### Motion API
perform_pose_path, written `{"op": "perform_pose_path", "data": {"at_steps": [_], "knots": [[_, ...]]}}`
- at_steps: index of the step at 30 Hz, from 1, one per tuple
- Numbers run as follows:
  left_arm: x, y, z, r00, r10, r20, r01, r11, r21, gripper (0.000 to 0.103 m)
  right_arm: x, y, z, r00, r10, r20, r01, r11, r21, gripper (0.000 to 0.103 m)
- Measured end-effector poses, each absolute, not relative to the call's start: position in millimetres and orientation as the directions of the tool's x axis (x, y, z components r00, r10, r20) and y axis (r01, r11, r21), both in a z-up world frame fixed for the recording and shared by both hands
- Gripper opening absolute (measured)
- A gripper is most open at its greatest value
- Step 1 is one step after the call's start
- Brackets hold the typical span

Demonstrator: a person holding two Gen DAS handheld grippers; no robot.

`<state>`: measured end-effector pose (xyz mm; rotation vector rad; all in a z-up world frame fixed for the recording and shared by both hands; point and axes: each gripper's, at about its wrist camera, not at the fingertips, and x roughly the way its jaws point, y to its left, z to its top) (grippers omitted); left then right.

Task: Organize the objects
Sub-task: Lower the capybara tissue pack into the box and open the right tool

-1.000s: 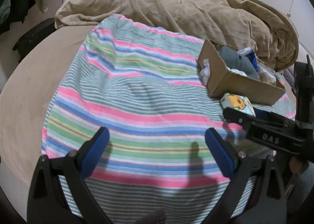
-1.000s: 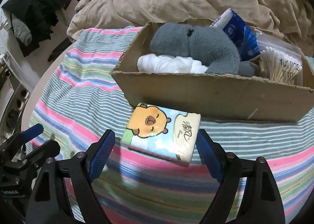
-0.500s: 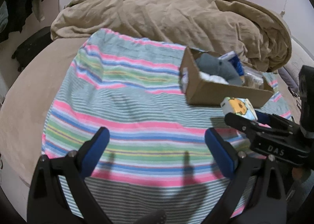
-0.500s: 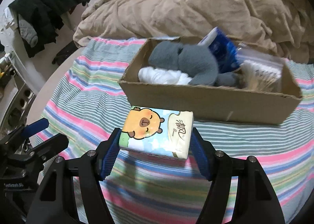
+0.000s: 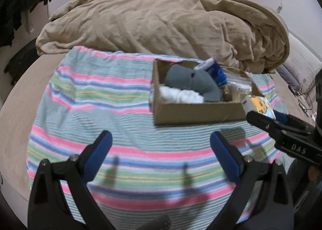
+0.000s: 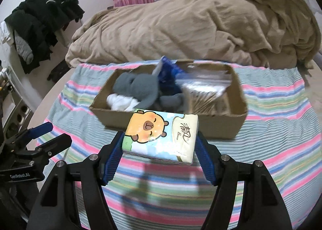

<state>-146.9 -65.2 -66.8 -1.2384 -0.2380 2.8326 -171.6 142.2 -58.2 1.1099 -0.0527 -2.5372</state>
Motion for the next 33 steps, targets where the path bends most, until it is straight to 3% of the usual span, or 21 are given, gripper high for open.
{"op": "perform_pose_path", "data": {"at_steps": [26, 29, 33], "knots": [[-202.3, -52.4, -88.5, -0.664, 0.111, -0.739, 0.042, -0.982, -0.186, 0.099, -241.7, 119.7, -80.1, -0.626, -0.343, -0.7, 0.351, -0.926, 0.141, 0.074], [-192.1, -54.9, -83.0, -0.671, 0.101, -0.734, 0.047, -0.983, -0.177, 0.099, -237.8, 119.4, -77.5, -0.63, -0.342, -0.697, 0.351, -0.926, 0.137, 0.085], [-173.2, -57.9, -69.8, -0.687, 0.09, -0.721, 0.05, -0.984, -0.171, 0.099, -226.6, 122.8, -70.5, -0.64, -0.338, -0.69, 0.338, -0.93, 0.143, 0.086]]}}
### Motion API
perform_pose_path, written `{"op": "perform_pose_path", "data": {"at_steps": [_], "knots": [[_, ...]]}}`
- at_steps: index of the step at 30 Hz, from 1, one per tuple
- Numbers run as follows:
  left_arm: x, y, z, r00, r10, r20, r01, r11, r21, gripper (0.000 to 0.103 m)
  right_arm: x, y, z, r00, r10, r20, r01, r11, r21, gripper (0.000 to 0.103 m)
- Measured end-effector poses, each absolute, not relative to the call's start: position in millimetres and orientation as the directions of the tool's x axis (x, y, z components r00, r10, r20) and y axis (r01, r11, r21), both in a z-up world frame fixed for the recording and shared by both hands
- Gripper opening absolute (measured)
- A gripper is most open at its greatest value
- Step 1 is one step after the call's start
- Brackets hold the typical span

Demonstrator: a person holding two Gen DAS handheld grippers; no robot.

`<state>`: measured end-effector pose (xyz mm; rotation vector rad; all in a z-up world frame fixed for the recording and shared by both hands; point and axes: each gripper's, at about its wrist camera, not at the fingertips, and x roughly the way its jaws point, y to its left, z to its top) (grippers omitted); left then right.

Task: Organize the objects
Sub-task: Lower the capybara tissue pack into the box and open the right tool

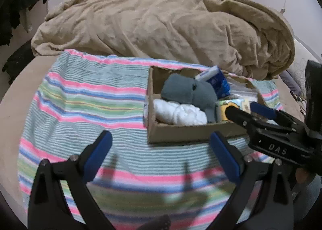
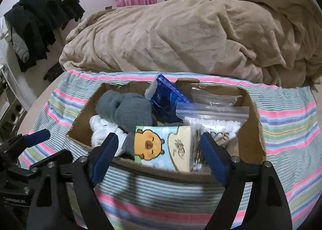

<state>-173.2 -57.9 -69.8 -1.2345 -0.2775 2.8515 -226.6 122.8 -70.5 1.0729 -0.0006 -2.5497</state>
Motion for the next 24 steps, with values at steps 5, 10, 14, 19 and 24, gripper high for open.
{"op": "perform_pose_path", "data": {"at_steps": [5, 10, 14, 19, 24], "knots": [[-149.5, -58.3, -51.1, -0.706, 0.085, -0.703, 0.046, -0.985, -0.166, 0.099, -208.3, 127.7, -57.5, -0.651, -0.338, -0.679, 0.331, -0.932, 0.147, 0.086], [-125.2, -58.1, -35.6, -0.722, 0.097, -0.685, 0.041, -0.982, -0.182, 0.099, -184.8, 132.8, -43.6, -0.662, -0.334, -0.671, 0.325, -0.935, 0.145, 0.086], [-104.2, -54.9, -23.8, -0.738, 0.097, -0.667, 0.038, -0.982, -0.185, 0.099, -163.6, 134.8, -35.9, -0.663, -0.336, -0.669, 0.328, -0.934, 0.143, 0.086], [-83.3, -48.8, -22.6, -0.73, 0.105, -0.676, 0.031, -0.982, -0.187, 0.099, -135.5, 137.0, -27.6, -0.664, -0.343, -0.665, 0.335, -0.931, 0.146, 0.086], [-62.5, -41.0, -27.8, -0.72, 0.099, -0.687, 0.042, -0.982, -0.186, 0.099, -108.4, 140.4, -22.1, -0.665, -0.348, -0.661, 0.342, -0.929, 0.144, 0.086]]}}
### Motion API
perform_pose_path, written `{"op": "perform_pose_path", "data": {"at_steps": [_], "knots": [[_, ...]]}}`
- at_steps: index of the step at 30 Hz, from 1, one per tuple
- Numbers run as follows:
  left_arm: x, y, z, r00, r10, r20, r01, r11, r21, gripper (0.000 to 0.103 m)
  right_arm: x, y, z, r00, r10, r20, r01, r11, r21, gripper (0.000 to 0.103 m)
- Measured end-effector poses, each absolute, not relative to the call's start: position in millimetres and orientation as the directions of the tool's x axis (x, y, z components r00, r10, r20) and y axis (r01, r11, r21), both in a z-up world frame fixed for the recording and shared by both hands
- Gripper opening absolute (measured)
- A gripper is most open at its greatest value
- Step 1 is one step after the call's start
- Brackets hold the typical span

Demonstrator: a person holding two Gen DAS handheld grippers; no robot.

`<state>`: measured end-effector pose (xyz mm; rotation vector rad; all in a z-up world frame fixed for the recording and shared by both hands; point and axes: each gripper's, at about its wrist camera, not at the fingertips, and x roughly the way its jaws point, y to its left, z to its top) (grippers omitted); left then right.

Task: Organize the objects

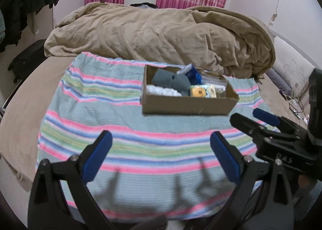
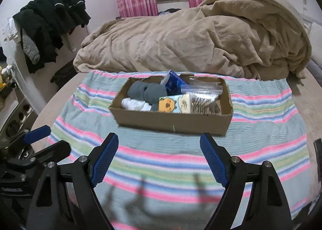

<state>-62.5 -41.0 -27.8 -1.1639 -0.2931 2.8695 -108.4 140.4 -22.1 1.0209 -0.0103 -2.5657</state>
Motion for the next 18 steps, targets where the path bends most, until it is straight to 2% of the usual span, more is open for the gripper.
{"op": "perform_pose_path", "data": {"at_steps": [18], "knots": [[-37.1, -25.2, -40.0, -0.7, 0.084, -0.709, 0.048, -0.985, -0.164, 0.099, -77.7, 155.8, -26.5, -0.656, -0.359, -0.663, 0.34, -0.926, 0.165, 0.086]]}}
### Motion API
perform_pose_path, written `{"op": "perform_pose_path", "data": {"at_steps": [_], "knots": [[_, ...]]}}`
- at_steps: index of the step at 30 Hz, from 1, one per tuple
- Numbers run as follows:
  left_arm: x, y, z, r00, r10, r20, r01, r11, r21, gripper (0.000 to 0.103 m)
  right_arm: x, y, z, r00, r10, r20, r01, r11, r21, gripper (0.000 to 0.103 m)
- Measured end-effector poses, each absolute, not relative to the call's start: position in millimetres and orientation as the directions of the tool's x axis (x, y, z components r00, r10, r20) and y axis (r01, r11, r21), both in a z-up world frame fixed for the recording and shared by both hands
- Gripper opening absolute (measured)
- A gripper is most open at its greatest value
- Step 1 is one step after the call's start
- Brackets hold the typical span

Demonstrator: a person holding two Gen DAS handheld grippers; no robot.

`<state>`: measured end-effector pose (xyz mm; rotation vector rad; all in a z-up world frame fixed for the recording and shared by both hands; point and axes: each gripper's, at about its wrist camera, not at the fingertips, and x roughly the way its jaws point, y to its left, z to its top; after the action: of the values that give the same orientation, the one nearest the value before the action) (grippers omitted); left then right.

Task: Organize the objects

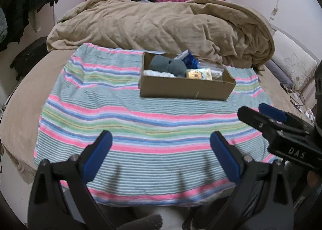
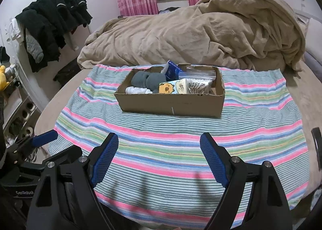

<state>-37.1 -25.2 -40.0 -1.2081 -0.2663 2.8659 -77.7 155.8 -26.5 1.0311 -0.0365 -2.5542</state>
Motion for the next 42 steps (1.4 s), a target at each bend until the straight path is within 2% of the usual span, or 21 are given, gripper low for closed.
{"op": "perform_pose_path", "data": {"at_steps": [42], "knots": [[-26.8, -29.2, -29.9, -0.719, 0.082, -0.69, 0.043, -0.986, -0.162, 0.099, -74.0, 155.8, -25.7, -0.657, -0.359, -0.663, 0.34, -0.926, 0.164, 0.086]]}}
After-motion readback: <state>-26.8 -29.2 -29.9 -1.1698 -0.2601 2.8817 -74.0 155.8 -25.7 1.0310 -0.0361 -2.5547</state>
